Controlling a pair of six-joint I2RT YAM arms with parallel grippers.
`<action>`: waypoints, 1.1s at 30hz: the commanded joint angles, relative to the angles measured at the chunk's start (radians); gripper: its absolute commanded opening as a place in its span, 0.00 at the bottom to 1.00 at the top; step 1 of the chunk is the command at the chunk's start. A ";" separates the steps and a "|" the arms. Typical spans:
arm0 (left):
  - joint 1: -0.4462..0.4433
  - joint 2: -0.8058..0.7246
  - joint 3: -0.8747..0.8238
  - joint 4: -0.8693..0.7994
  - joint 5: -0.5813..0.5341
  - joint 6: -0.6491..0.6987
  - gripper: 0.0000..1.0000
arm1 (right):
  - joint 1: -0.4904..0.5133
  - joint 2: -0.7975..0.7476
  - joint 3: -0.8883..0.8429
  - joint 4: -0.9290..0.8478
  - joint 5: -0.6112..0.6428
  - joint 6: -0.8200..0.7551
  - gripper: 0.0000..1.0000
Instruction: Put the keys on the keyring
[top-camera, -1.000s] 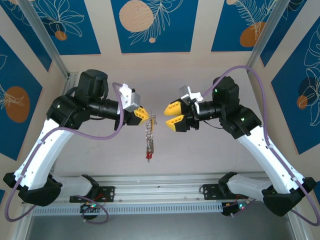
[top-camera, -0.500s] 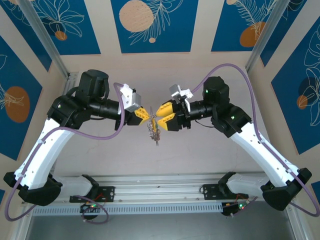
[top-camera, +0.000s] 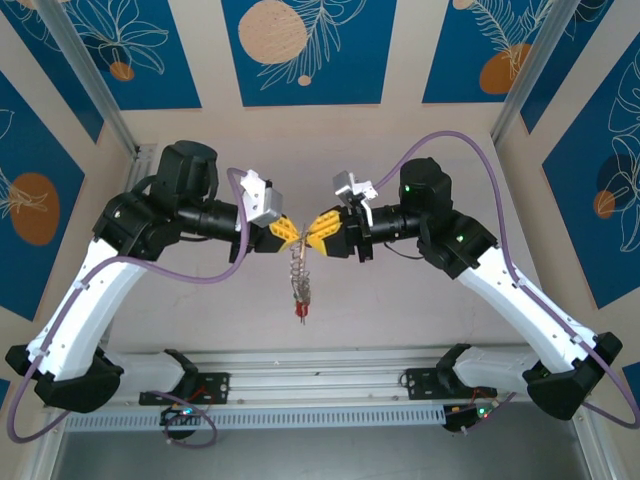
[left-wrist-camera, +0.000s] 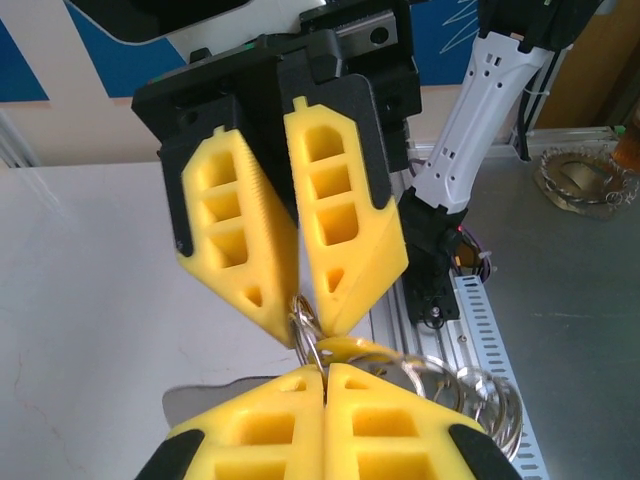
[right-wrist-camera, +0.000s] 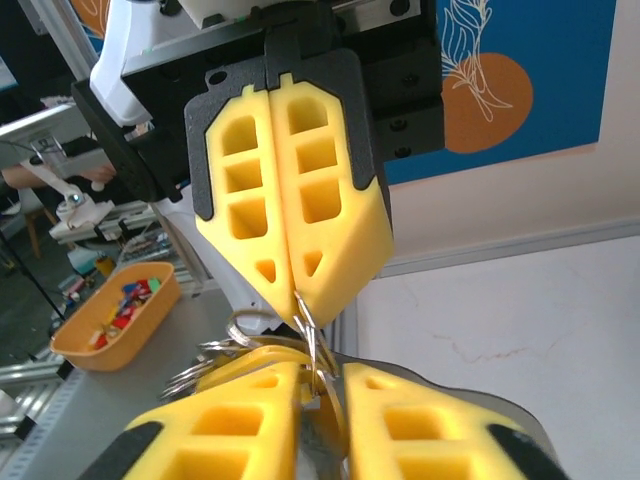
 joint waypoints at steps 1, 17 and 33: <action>-0.014 -0.030 0.002 0.030 0.025 0.001 0.00 | 0.005 -0.013 -0.015 0.003 0.042 -0.010 0.11; -0.015 -0.042 -0.011 0.070 0.003 -0.002 0.00 | -0.009 -0.012 0.011 -0.153 0.057 -0.044 0.06; -0.014 -0.109 -0.105 0.219 0.070 -0.038 0.00 | -0.043 0.106 0.089 -0.120 -0.205 0.037 0.07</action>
